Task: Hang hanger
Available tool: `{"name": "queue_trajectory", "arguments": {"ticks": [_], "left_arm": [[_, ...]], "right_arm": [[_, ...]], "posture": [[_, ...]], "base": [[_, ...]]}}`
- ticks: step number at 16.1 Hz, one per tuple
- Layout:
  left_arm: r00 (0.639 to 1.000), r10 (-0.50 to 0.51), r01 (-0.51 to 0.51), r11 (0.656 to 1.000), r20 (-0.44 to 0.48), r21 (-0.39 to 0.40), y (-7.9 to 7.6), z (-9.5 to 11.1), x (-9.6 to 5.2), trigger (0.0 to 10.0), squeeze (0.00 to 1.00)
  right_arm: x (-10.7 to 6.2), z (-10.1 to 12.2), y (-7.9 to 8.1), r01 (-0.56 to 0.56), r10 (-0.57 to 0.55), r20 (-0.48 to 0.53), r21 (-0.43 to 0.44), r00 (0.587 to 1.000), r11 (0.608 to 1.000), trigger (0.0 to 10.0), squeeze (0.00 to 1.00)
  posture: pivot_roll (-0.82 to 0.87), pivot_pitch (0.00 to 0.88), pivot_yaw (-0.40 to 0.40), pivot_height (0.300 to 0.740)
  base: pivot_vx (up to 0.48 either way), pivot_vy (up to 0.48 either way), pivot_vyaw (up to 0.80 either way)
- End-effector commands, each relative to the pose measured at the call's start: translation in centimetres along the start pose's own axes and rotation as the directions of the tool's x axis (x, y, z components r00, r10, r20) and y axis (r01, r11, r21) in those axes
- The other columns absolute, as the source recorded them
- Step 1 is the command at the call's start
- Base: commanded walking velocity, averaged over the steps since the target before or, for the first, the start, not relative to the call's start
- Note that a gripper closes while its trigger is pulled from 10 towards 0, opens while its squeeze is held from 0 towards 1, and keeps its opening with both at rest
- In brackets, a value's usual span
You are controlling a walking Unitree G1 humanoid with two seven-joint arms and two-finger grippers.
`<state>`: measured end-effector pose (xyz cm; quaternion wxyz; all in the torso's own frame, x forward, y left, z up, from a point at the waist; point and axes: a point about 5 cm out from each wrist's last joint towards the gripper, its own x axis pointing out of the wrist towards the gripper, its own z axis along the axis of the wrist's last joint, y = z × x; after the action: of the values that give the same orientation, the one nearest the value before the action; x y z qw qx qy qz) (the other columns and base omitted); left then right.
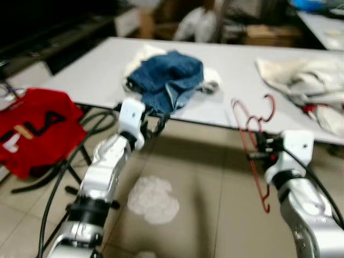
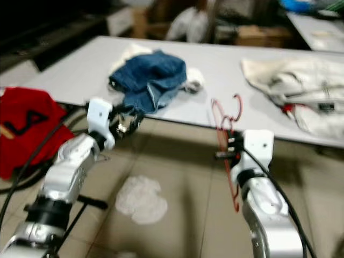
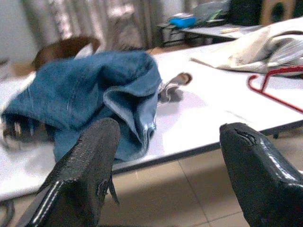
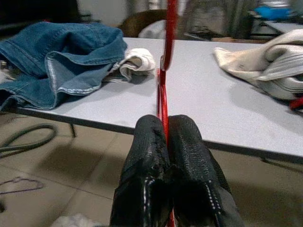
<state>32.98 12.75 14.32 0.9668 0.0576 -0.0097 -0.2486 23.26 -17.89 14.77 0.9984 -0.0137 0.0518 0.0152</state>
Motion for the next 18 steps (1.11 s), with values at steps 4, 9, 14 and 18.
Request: {"name": "queue_trajectory", "arguments": {"ticks": [4, 9, 14, 18], "left_arm": [[1.0, 0.007, -0.008, 1.0, -0.022, -0.023, 0.2, -0.4, -0.3, 10.0, 0.0], [0.96, -0.263, 0.256, 0.964, 0.099, 0.073, 1.3, 3.5, 0.2, 10.0, 1.0], [0.725, -0.689, 0.673, 0.713, 0.019, 0.196, -0.7, 7.0, 0.3, 10.0, 1.0], [0.598, -0.8, 0.784, 0.572, -0.045, 0.239, -1.9, 8.3, 1.3, 10.0, 0.0]], "right_arm": [[0.0, 0.3, 0.6, -0.069, 0.069, 0.008, -0.013, 0.998, 0.998, 10.0, 0.0], [0.6, 1.8, -0.8, -0.326, 0.326, -0.026, -0.181, 0.945, 0.928, 10.0, 0.0], [1.0, 4.9, -0.6, -0.624, 0.643, -0.065, -0.332, 0.763, 0.707, 10.0, 0.0], [0.6, 6.2, 0.0, -0.785, 0.808, -0.14, -0.378, 0.572, 0.49, 10.0, 0.0]], "posture": [[-0.11, 0.0, 0.069, 0.74], [-0.12, 0.0, 0.078, 0.74], [-0.12, 0.0, 0.083, 0.74], [-0.12, 0.0, 0.088, 0.74]], "base": [[0.0, -0.24, -0.15], [0.0, 0.0, 0.0], [0.0, 0.0, 0.0], [0.0, 0.0, 0.0]]}}
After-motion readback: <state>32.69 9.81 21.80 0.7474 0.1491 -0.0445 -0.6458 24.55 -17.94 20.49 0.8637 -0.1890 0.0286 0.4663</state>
